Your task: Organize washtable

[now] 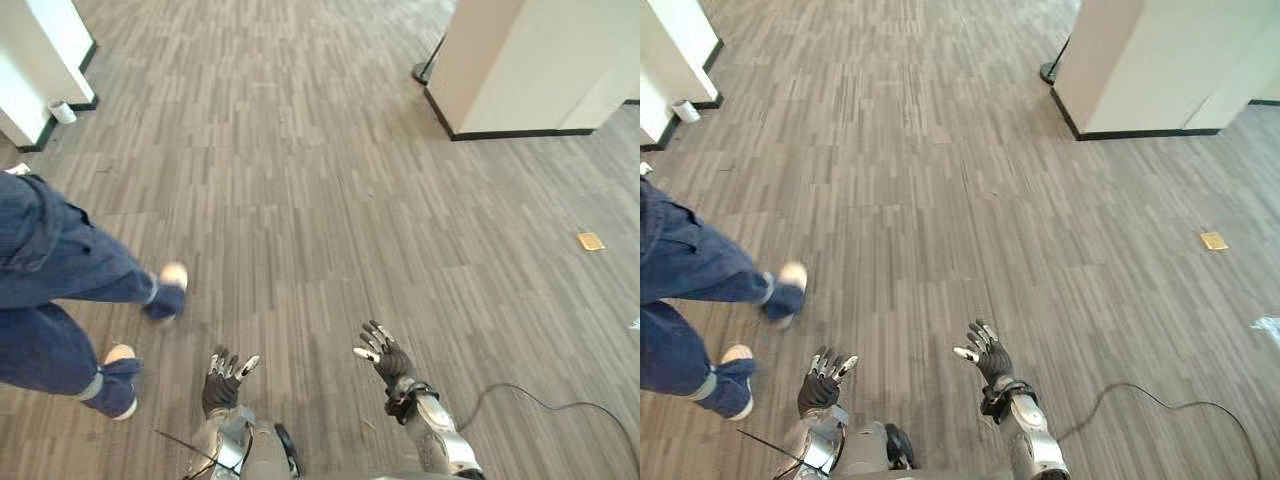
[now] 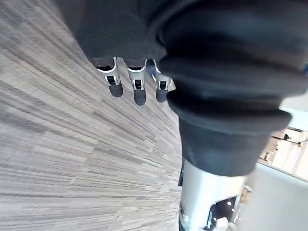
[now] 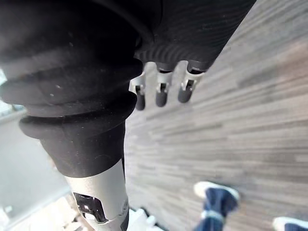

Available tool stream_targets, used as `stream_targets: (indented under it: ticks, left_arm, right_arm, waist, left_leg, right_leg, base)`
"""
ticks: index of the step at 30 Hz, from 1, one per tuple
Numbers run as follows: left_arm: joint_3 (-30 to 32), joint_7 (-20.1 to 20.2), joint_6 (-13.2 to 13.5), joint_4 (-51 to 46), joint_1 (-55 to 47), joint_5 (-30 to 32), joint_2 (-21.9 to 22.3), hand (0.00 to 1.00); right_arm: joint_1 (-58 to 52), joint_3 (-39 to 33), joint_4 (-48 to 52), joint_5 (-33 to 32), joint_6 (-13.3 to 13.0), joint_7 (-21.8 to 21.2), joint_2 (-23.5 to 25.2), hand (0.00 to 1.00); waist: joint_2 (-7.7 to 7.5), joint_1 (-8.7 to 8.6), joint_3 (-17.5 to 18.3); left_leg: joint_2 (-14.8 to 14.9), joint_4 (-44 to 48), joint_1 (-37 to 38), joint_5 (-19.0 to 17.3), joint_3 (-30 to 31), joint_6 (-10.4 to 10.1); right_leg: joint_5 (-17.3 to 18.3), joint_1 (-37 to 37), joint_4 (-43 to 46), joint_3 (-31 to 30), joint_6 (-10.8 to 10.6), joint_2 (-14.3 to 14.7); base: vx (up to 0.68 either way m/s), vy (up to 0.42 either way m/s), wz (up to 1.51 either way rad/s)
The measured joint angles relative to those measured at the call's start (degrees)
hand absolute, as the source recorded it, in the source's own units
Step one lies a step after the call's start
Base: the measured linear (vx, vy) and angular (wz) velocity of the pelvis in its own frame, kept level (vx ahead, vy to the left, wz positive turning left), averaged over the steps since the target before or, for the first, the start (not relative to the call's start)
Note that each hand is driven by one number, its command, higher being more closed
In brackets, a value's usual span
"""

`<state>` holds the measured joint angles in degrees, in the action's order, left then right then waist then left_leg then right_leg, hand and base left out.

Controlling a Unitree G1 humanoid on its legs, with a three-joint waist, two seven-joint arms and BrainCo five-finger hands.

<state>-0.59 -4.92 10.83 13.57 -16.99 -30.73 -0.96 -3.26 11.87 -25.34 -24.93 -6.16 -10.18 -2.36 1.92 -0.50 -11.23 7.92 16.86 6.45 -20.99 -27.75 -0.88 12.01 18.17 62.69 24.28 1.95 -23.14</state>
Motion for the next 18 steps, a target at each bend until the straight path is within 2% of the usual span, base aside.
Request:
stream_targets:
  ticks: [1,2,3,4,5,6,7,8,9,10,11,12,13,14,15,16,17,18]
  left_arm:
    - [-1.0,0.3,0.4,0.1,1.5,0.0,0.0,0.0]
    - [-1.4,0.7,0.4,0.3,2.2,0.0,-0.1,0.0]
    - [-1.6,1.2,0.3,0.7,3.0,0.0,-0.5,0.0]
    - [-1.5,1.2,0.3,1.5,3.2,0.0,-1.2,0.0]
    - [-1.6,1.2,0.2,4.0,4.3,0.0,0.1,0.0]
    - [-1.9,1.1,-0.3,4.9,4.6,0.2,1.1,0.0]
    - [-3.1,1.1,-0.4,5.2,4.9,0.5,1.6,0.0]
    - [-4.1,1.3,-0.4,5.2,4.8,0.7,1.6,0.0]
    - [-4.9,1.8,-0.4,5.6,4.6,1.7,2.2,0.0]
    - [-5.2,2.2,-0.4,6.6,5.1,2.0,2.6,0.0]
    - [-5.6,2.3,-0.5,7.0,5.3,1.9,2.5,0.0]
    - [-5.6,2.2,-0.6,7.9,5.7,1.6,2.4,0.0]
    - [-5.5,2.2,-0.7,8.3,5.8,1.0,2.4,0.0]
    - [-5.3,2.2,-0.7,8.3,5.7,0.6,2.3,0.0]
    - [-4.6,2.1,-0.7,8.2,5.3,-0.2,2.1,0.0]
    - [-3.2,2.2,-1.1,7.4,4.7,-0.3,2.1,0.0]
    - [-2.7,2.2,-1.2,7.1,4.3,-0.4,2.0,0.0]
    - [-2.1,2.1,-1.5,6.3,3.7,-0.7,2.1,0.0]
  right_arm:
    - [0.1,-0.1,0.3,0.3,0.0,-0.1,-1.4,0.0]
    - [0.1,-0.1,0.3,0.3,0.0,-0.1,-2.0,0.0]
    - [-0.1,-0.1,0.3,0.3,0.1,0.0,-2.6,0.0]
    - [-1.4,-0.1,0.3,0.3,0.1,0.0,-2.5,0.0]
    - [-1.7,-0.2,-0.1,0.3,0.1,0.0,-3.2,0.0]
    - [-0.5,-0.5,-0.1,0.3,0.6,0.2,-3.7,0.0]
    - [-1.2,-2.0,1.5,0.2,0.5,0.1,-3.9,0.0]
    - [-1.6,-2.8,1.9,0.1,0.5,0.0,-4.2,0.0]
    - [-2.1,-3.6,2.0,0.0,0.5,0.0,-4.2,0.0]
    - [-2.1,-4.2,2.0,-0.3,0.5,0.2,-4.7,0.0]
    - [-1.9,-4.8,2.0,-0.7,0.5,0.6,-4.9,0.0]
    - [-1.1,-5.9,2.1,-1.5,0.3,1.6,-4.9,0.0]
    - [-0.9,-7.2,2.2,-1.6,0.1,2.5,-4.6,0.0]
    - [-1.0,-7.5,2.2,-1.6,0.1,2.8,-4.5,0.0]
    - [-0.9,-7.5,2.2,-1.9,0.0,3.0,-4.1,0.0]
    - [-0.3,-7.5,2.2,-2.1,-0.1,3.2,-3.4,0.0]
    - [-0.2,-7.5,2.4,-2.1,-0.3,3.3,-3.1,0.0]
    - [-0.4,-7.2,2.9,-2.0,-0.5,3.3,-3.0,0.0]
  waist:
    - [0.59,-1.18,-0.4]
    - [0.64,-1.67,-0.6]
    - [-0.59,-1.88,-0.4]
    - [-1.59,-2.21,-0.3]
    - [0.35,-2.11,-0.2]
    - [1.29,-1.81,-0.4]
    - [0.96,-2.44,-0.6]
    - [1.07,-2.63,-0.7]
    - [1.09,-2.23,-0.7]
    - [1.34,-1.82,-0.9]
    - [1.87,-1.77,-1.1]
    - [2.45,-1.99,-1.8]
    - [2.03,-1.85,-2.1]
    - [1.94,-1.63,-2.1]
    - [0.7,-1.22,-2.4]
    - [0.66,-0.54,-2.3]
    - [0.27,-0.28,-2.3]
    - [1.66,-0.18,-1.6]
  left_leg:
    - [-0.2,-2.3,2.5,0.7,0.7,-1.4]
    - [-0.3,-2.9,3.5,1.0,0.8,-1.8]
    - [-1.2,-3.4,5.2,0.9,0.6,-4.3]
    - [-0.8,-2.9,8.2,-0.1,1.2,-6.7]
    - [1.0,-2.3,9.1,0.2,1.0,-7.7]
    - [2.6,0.7,8.4,4.8,1.1,-8.6]
    - [3.0,6.2,7.2,10.1,2.6,-8.7]
    - [4.1,10.6,6.4,13.1,3.4,-9.9]
    - [7.3,22.4,3.6,21.8,5.3,-14.3]
    - [11.6,40.2,-2.7,22.9,7.2,-14.9]
    - [13.5,48.8,-6.2,22.8,7.8,-14.8]
    - [16.1,60.2,-11.9,20.7,8.6,-14.0]
    - [18.0,63.8,-17.0,18.3,7.6,-10.8]
    - [18.7,63.0,-18.7,16.7,6.5,-8.2]
    - [19.6,57.2,-21.0,13.8,3.8,-3.9]
    - [19.2,45.7,-22.4,11.8,2.0,-2.8]
    - [17.9,38.1,-22.9,11.3,2.1,-3.1]
    - [14.7,18.9,-22.7,12.5,4.1,-3.4]
  right_leg:
    - [0.7,4.3,-9.9,2.3,0.2,0.6]
    - [-0.2,5.9,-16.8,3.4,-0.3,1.2]
    - [-7.2,6.8,-36.7,6.2,-0.3,3.6]
    - [-21.2,5.8,-47.2,5.9,5.5,7.0]
    - [-22.1,5.3,-46.1,5.6,4.0,8.3]
    - [-19.5,6.0,-43.0,6.2,4.9,8.6]
    - [-14.7,5.8,-38.8,4.9,3.3,7.9]
    - [-12.5,4.8,-37.4,4.2,2.7,7.9]
    - [-8.9,2.2,-35.4,3.1,1.9,8.4]
    - [-6.1,-0.4,-34.8,2.4,1.5,9.8]
    - [-5.2,-2.0,-34.9,1.9,1.4,10.7]
    - [-4.0,-5.8,-36.5,1.2,0.9,12.0]
    - [-3.9,-9.6,-39.3,0.7,0.4,12.9]
    - [-4.0,-11.4,-40.7,0.2,-0.3,13.0]
    - [-4.6,-13.9,-43.5,-1.5,-1.8,12.8]
    - [-5.3,-15.4,-45.7,-3.8,-3.5,12.4]
    - [-5.6,-15.2,-46.0,-5.1,-4.6,12.0]
    - [-5.4,-14.4,-45.5,-6.9,-8.3,11.3]
  base:
    - [0.71,0.008,0.62]
    - [0.75,-0.082,0.66]
    - [0.82,-0.156,0.47]
    - [0.76,-0.153,0.36]
    - [0.79,-0.154,-0.23]
    - [0.74,-0.165,-0.4]
    - [0.56,-0.127,-0.47]
    - [0.66,-0.16,-0.34]
    - [0.62,-0.065,-0.61]
    - [0.72,-0.049,-0.72]
    - [0.52,0.088,-0.68]
    - [0.49,0.136,-0.49]
    - [0.47,0.162,-0.42]
    - [0.44,0.207,-0.43]
    - [0.4,0.267,-0.73]
    - [0.38,0.303,-0.85]
    - [0.33,0.378,-0.99]
    - [0.31,0.454,-0.76]
